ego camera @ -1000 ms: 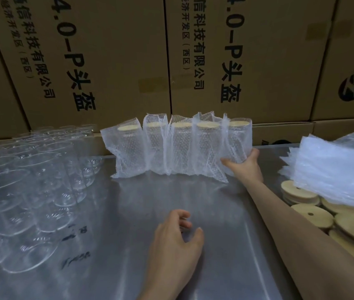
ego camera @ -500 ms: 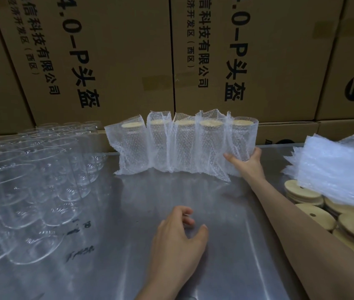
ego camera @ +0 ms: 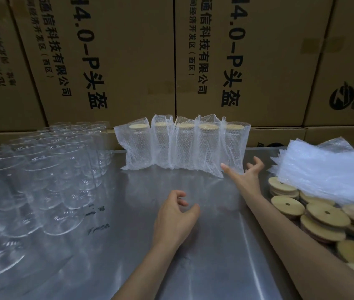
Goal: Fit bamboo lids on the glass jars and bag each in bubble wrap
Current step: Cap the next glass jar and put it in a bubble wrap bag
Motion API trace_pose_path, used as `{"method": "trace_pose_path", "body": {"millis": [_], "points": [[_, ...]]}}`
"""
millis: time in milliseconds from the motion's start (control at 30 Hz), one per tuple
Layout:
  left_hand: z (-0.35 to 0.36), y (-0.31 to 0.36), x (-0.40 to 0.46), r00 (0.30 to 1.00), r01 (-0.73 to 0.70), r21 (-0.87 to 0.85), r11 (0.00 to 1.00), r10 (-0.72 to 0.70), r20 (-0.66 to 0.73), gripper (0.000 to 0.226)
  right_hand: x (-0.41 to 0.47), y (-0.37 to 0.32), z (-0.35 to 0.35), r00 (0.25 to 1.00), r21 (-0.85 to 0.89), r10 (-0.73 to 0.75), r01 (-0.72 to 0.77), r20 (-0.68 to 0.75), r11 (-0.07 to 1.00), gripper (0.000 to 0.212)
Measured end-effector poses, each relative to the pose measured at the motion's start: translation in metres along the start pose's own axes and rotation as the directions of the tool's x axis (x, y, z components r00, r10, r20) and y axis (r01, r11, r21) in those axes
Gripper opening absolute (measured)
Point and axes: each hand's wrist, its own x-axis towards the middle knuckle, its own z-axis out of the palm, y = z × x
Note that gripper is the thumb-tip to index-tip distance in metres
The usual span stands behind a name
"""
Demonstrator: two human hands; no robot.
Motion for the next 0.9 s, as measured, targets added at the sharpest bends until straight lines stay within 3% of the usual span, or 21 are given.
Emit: {"method": "trace_pose_path", "body": {"millis": [167,333,433,500,533,567,633,667,767,900], "points": [[-0.005,0.003,-0.006,0.999,-0.013,-0.158,0.987,0.005,-0.047,0.021,-0.062,-0.011,-0.021,1.0,-0.013,-0.006,0.006,0.022,1.0,0.087],[-0.015,0.004,-0.03,0.993,-0.044,-0.249,0.967,0.016,-0.117,0.019,-0.112,-0.022,-0.048,0.992,-0.062,-0.071,0.078,0.108,0.995,0.012],[-0.023,0.009,-0.06,0.996,-0.078,-0.172,0.982,0.07,-0.053,0.016,-0.137,-0.026,-0.059,0.979,-0.108,-0.09,0.111,0.184,0.988,0.018],[-0.031,0.008,-0.081,0.98,-0.196,0.066,0.978,0.197,0.002,0.013,-0.152,-0.029,-0.065,0.973,-0.136,-0.09,0.121,0.215,0.983,0.02],[-0.037,0.007,-0.09,0.948,-0.312,0.282,0.907,0.317,0.028,0.013,-0.157,-0.03,-0.068,0.97,-0.146,-0.093,0.128,0.224,0.981,0.021],[-0.043,0.006,-0.098,0.888,-0.432,0.484,0.761,0.454,0.079,0.013,-0.162,-0.031,-0.07,0.968,-0.151,-0.096,0.134,0.232,0.979,0.022],[-0.059,0.007,-0.109,0.765,-0.558,0.686,0.467,0.61,0.208,0.014,-0.17,-0.033,-0.075,0.965,-0.153,-0.099,0.138,0.241,0.978,0.023],[-0.069,0.011,-0.108,0.747,-0.56,0.729,0.394,0.621,0.239,0.016,-0.173,-0.034,-0.077,0.965,-0.156,-0.098,0.138,0.242,0.978,0.022],[-0.109,0.024,-0.085,0.826,-0.354,0.862,0.364,0.554,0.105,0.038,-0.18,-0.038,-0.081,0.966,-0.175,-0.094,0.139,0.242,0.975,0.021],[-0.172,0.037,-0.048,0.927,0.091,0.823,0.561,0.255,-0.276,0.078,-0.186,-0.042,-0.085,0.967,-0.171,-0.099,0.141,0.235,0.975,0.021]]}}
